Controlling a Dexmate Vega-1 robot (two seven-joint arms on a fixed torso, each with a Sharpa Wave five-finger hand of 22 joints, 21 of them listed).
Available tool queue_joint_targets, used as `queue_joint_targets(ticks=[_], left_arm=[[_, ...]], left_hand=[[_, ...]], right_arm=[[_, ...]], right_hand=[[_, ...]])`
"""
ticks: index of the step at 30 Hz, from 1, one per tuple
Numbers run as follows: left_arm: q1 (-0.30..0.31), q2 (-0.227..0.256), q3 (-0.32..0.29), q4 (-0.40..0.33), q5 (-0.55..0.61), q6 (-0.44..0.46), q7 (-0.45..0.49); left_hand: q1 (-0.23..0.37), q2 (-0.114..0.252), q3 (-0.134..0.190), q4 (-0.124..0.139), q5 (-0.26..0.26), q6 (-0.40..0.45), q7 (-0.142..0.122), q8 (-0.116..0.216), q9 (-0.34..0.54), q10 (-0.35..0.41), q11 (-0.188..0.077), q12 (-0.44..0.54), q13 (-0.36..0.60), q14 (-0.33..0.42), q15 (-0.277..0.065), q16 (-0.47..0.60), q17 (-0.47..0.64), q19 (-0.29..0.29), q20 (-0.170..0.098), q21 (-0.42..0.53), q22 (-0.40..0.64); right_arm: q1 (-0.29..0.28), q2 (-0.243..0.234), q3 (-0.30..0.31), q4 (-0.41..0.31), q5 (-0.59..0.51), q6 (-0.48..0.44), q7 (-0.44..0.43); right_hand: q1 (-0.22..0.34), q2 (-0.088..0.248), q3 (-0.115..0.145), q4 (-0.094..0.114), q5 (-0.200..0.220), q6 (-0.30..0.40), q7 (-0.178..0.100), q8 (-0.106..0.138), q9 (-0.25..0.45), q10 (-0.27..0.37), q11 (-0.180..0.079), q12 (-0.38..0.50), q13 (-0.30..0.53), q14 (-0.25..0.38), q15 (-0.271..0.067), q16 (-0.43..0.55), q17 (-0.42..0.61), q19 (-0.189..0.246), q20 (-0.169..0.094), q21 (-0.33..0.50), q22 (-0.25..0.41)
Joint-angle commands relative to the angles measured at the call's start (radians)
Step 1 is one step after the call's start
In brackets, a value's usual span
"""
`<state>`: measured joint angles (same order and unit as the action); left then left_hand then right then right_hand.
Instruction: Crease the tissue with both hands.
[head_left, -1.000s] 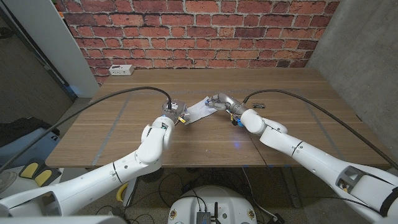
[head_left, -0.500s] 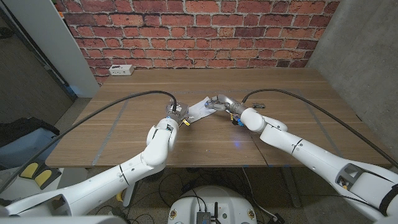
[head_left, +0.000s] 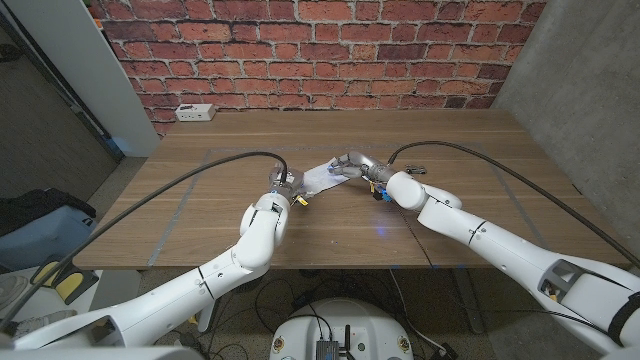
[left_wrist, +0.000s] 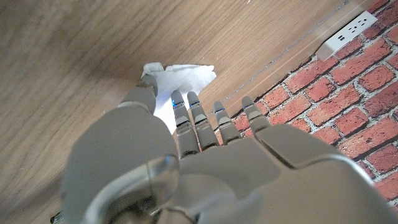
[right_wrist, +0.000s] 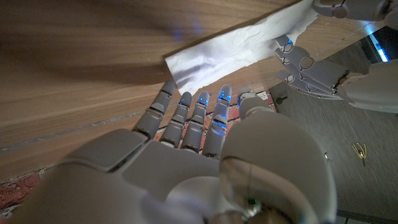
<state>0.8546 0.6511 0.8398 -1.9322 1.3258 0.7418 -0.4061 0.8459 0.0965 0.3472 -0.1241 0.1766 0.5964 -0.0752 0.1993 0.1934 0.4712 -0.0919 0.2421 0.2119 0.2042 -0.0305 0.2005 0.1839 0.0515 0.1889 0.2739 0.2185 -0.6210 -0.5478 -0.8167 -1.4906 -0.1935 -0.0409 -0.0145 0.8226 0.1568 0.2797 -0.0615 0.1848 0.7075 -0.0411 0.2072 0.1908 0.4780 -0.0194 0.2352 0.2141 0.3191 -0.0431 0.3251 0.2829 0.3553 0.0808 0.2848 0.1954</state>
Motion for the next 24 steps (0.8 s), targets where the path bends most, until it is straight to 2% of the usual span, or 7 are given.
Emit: queue_joint_targets(ticks=[1, 4, 8, 11, 14, 18, 24], left_arm=[[0.033, -0.003, -0.046, -0.038, -0.069, -0.017, 0.046], [0.051, 0.004, -0.066, -0.063, -0.1, -0.021, 0.089], [0.058, 0.015, -0.075, -0.085, -0.128, -0.032, 0.103], [0.053, 0.02, -0.072, -0.09, -0.137, -0.035, 0.089], [0.031, 0.023, -0.05, -0.082, -0.111, -0.033, 0.035], [0.007, 0.019, -0.019, -0.061, -0.054, -0.029, -0.024], [-0.003, 0.002, -0.001, -0.029, 0.007, -0.023, -0.052]], left_hand=[[-0.044, 0.042, 0.005, 0.033, 0.002, 0.004, 0.014, -0.001, 0.003, -0.002, 0.029, 0.001, 0.006, 0.009, 0.009, 0.006, 0.008, -0.011, 0.004, 0.002, 0.003], [-0.05, 0.051, 0.009, 0.037, 0.004, 0.001, 0.021, -0.002, 0.002, -0.003, 0.029, 0.0, 0.006, 0.012, 0.013, 0.006, 0.008, -0.012, 0.004, 0.002, 0.003], [-0.074, 0.039, -0.003, 0.044, 0.001, 0.01, 0.021, 0.0, 0.001, 0.003, 0.026, 0.002, 0.005, 0.017, 0.01, 0.007, 0.008, -0.014, 0.001, 0.002, 0.004], [-0.109, 0.017, -0.024, 0.054, -0.004, 0.018, 0.022, 0.001, -0.001, 0.007, 0.028, 0.002, 0.005, 0.019, 0.007, 0.006, 0.008, -0.018, -0.003, 0.002, 0.004], [-0.132, -0.007, -0.041, 0.056, -0.007, 0.018, 0.02, -0.001, -0.002, 0.006, 0.027, 0.001, 0.005, 0.015, 0.007, 0.003, 0.007, -0.023, -0.003, 0.0, 0.004], [-0.136, -0.035, -0.053, 0.045, -0.005, 0.009, 0.016, -0.004, -0.003, -0.002, 0.019, -0.004, 0.004, 0.008, 0.009, -0.002, 0.004, -0.024, -0.001, -0.001, 0.003], [-0.09, -0.051, -0.043, 0.003, 0.005, 0.004, 0.007, -0.003, -0.003, 0.008, 0.01, -0.003, 0.003, 0.014, 0.004, -0.001, 0.0, -0.012, -0.002, 0.003, 0.001]], right_arm=[[0.013, 0.009, -0.008, 0.012, -0.014, -0.001, 0.003], [0.017, 0.012, -0.01, 0.019, -0.014, 0.004, 0.005], [0.022, 0.018, -0.013, 0.027, -0.015, 0.008, 0.005], [0.023, 0.02, -0.014, 0.029, -0.016, 0.007, 0.005], [0.024, 0.02, -0.015, 0.027, -0.019, 0.004, 0.004], [0.024, 0.02, -0.014, 0.026, -0.018, 0.002, 0.004], [0.026, 0.021, -0.013, 0.029, -0.014, 0.007, 0.008]], right_hand=[[0.003, -0.004, 0.004, -0.007, 0.003, 0.006, 0.004, 0.0, 0.001, -0.006, -0.002, -0.005, -0.001, -0.001, -0.045, -0.002, 0.0, -0.005, 0.002, -0.002, 0.0], [0.003, -0.003, 0.004, -0.009, 0.003, 0.005, 0.004, -0.001, 0.001, -0.008, -0.003, -0.006, -0.001, -0.002, -0.045, -0.003, -0.001, -0.005, 0.001, -0.002, 0.0], [0.003, -0.003, 0.004, -0.01, 0.003, 0.005, 0.004, -0.001, 0.001, -0.009, -0.002, -0.007, -0.001, -0.003, -0.045, -0.003, -0.001, -0.005, 0.002, -0.002, 0.0], [0.002, -0.002, 0.004, -0.011, 0.003, 0.005, 0.005, -0.002, 0.001, -0.009, -0.003, -0.007, -0.001, -0.003, -0.045, -0.003, -0.001, -0.006, 0.002, -0.002, 0.0], [0.002, -0.002, 0.004, -0.012, 0.003, 0.005, 0.005, -0.002, 0.001, -0.009, -0.002, -0.007, -0.001, -0.004, -0.045, -0.003, -0.001, -0.006, 0.002, -0.002, 0.0], [0.001, -0.002, 0.004, -0.013, 0.003, 0.004, 0.005, -0.003, 0.001, -0.008, -0.001, -0.007, -0.001, -0.003, -0.044, -0.003, -0.001, -0.006, 0.002, -0.002, 0.0], [0.001, -0.002, 0.004, -0.015, 0.003, 0.003, 0.006, -0.004, 0.001, -0.008, 0.0, -0.008, -0.001, -0.004, -0.044, -0.003, -0.001, -0.006, 0.002, -0.003, 0.0]])
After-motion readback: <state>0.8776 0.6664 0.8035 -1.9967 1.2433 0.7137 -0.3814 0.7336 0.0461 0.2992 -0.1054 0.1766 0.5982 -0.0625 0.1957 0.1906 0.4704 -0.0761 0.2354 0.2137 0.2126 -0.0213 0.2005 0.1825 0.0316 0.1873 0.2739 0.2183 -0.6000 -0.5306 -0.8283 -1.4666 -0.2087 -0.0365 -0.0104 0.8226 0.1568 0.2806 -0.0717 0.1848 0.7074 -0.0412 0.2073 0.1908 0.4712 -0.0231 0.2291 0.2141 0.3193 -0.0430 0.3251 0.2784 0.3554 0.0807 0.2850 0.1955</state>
